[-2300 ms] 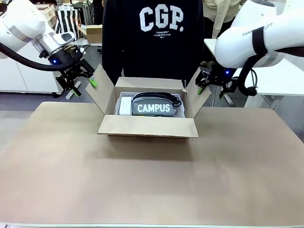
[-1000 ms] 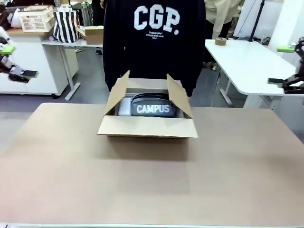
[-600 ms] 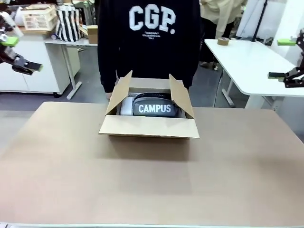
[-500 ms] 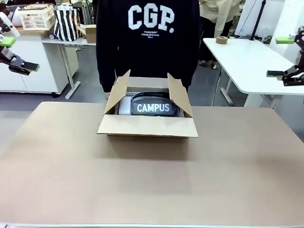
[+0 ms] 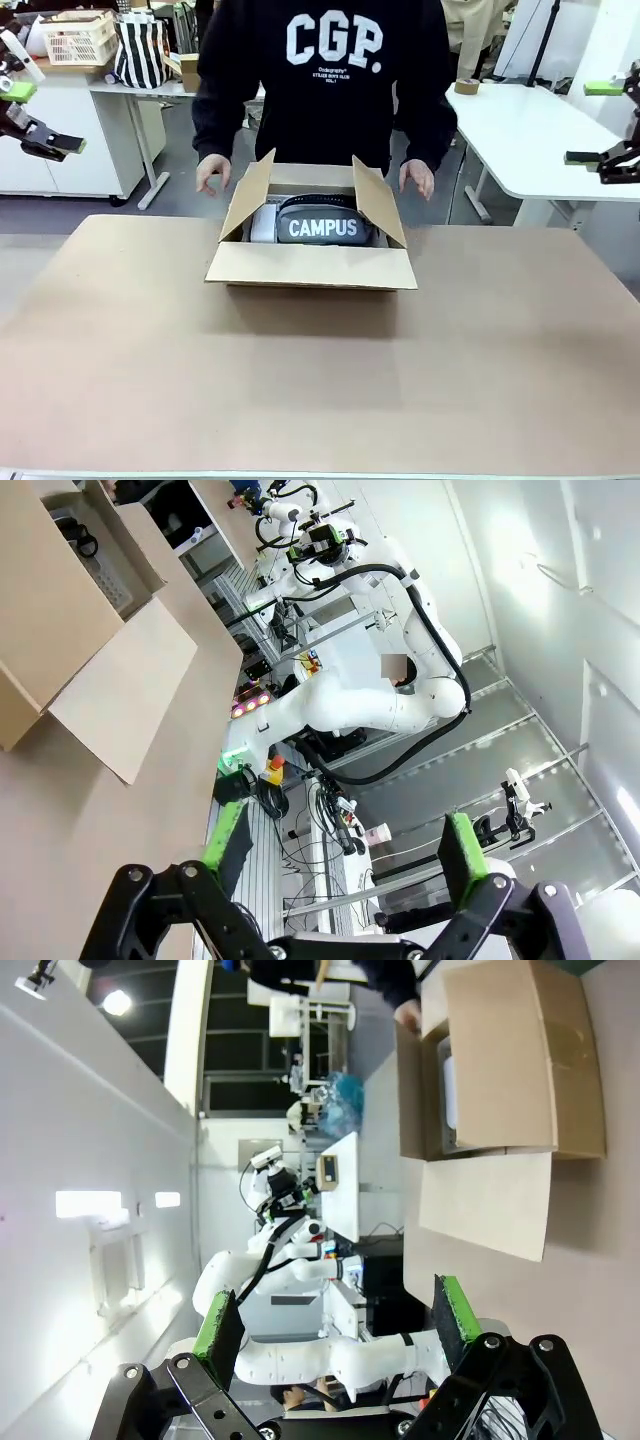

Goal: Pack the gift set into the box.
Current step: Press and hold the closed box until the human finishes sealing it.

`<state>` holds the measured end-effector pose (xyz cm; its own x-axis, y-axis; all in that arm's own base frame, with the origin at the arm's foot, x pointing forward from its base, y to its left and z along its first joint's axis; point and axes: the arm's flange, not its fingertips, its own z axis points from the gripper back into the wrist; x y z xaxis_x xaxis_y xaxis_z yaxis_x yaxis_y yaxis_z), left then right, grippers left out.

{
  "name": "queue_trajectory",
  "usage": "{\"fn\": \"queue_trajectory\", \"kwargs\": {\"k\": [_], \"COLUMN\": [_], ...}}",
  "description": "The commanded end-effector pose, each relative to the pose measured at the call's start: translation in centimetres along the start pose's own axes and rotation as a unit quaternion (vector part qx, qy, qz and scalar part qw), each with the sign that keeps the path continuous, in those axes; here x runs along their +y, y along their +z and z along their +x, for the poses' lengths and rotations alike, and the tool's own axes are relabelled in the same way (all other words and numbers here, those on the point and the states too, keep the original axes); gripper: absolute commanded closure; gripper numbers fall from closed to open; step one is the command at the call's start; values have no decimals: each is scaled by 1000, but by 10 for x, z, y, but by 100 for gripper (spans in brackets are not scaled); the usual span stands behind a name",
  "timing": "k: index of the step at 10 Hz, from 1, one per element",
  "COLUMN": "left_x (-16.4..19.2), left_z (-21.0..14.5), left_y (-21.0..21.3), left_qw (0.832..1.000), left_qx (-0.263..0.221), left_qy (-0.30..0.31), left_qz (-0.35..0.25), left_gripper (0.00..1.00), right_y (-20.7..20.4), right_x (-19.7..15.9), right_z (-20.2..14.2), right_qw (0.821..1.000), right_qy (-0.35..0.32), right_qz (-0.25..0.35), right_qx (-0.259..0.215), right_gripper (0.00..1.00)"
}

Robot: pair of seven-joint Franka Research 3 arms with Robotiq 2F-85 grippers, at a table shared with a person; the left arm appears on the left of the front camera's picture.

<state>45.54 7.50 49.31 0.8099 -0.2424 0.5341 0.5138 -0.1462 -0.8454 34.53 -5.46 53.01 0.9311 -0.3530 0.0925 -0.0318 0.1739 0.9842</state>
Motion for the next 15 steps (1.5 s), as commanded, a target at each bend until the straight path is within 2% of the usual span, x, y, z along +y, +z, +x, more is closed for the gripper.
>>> {"fn": "queue_trajectory", "kwargs": {"k": [1, 15], "left_x": [-3, -3], "left_z": [-5, -5], "left_y": [8, 8], "left_qw": [1000, 1000], "left_qx": [7, 7], "left_qy": [-9, -9], "left_qz": [1, 1], "left_gripper": [0, 0], "right_y": [-2, -2], "right_x": [1, 1], "right_z": [1, 1], "right_qw": [1000, 1000], "right_qy": [13, 13], "right_qz": [9, 9], "right_qx": [-1, -1], "right_gripper": [0, 0]}}
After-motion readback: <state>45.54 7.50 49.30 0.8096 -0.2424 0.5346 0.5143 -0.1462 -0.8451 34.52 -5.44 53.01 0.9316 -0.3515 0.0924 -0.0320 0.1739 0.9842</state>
